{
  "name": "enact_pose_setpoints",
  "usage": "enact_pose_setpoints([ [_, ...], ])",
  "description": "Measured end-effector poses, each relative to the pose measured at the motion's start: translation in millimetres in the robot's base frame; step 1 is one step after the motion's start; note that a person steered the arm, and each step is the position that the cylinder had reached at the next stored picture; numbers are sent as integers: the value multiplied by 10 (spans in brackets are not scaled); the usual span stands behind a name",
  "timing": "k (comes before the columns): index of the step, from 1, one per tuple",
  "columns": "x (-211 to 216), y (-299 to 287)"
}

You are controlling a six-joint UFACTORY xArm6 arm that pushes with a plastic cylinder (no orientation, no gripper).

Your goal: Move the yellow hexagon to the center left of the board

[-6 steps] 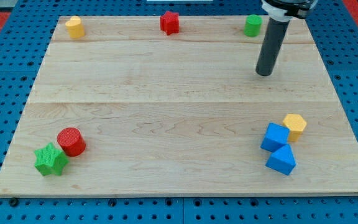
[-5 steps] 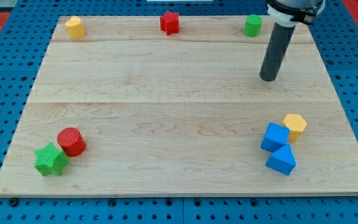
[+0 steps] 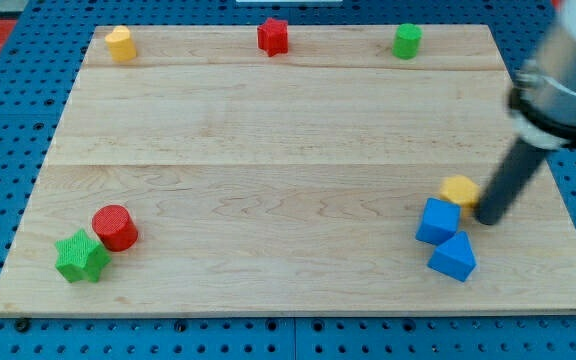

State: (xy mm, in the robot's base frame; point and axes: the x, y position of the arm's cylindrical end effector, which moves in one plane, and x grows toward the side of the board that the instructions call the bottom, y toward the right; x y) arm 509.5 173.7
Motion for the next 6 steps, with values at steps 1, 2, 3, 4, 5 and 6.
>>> enact_pose_setpoints([
  [1,-662,-762],
  [2,-1016,-1318],
  [3,-1293,-725],
  [4,-1291,-1469],
  [5,-1133,-2385],
  [6,-1132,-3148],
])
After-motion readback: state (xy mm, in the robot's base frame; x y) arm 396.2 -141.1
